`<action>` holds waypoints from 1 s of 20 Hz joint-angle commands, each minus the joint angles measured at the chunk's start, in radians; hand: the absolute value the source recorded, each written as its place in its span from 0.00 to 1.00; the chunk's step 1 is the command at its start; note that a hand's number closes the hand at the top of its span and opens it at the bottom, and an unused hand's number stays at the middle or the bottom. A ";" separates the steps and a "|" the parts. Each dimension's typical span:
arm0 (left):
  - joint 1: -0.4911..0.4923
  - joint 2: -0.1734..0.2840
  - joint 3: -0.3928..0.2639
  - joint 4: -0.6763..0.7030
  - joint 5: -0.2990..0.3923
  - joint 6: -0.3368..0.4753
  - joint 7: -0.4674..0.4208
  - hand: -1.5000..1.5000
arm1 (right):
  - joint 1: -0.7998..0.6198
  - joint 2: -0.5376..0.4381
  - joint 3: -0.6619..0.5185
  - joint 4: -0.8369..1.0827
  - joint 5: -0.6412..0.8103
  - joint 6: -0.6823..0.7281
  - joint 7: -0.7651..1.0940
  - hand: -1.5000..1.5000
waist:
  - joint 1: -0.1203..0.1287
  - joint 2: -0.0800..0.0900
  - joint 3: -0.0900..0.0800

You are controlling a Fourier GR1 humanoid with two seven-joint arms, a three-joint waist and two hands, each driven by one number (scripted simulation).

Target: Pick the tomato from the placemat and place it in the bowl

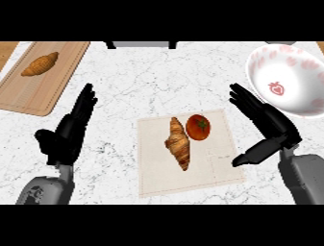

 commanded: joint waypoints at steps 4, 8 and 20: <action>0.053 -0.038 -0.010 -0.018 -0.057 0.005 -0.041 0.50 | -0.004 0.018 -0.059 0.002 -0.056 0.065 0.072 0.00 | 0.001 0.000 0.000; -0.016 -0.055 0.028 0.019 -0.050 -0.015 0.001 0.50 | -0.019 0.082 -0.039 0.084 0.018 0.063 0.010 0.00 | 0.001 0.001 0.000; -0.030 -0.046 0.077 -0.022 -0.046 -0.071 0.034 0.50 | -0.103 0.171 -0.054 0.245 0.118 -0.001 -0.074 0.00 | 0.003 0.001 0.000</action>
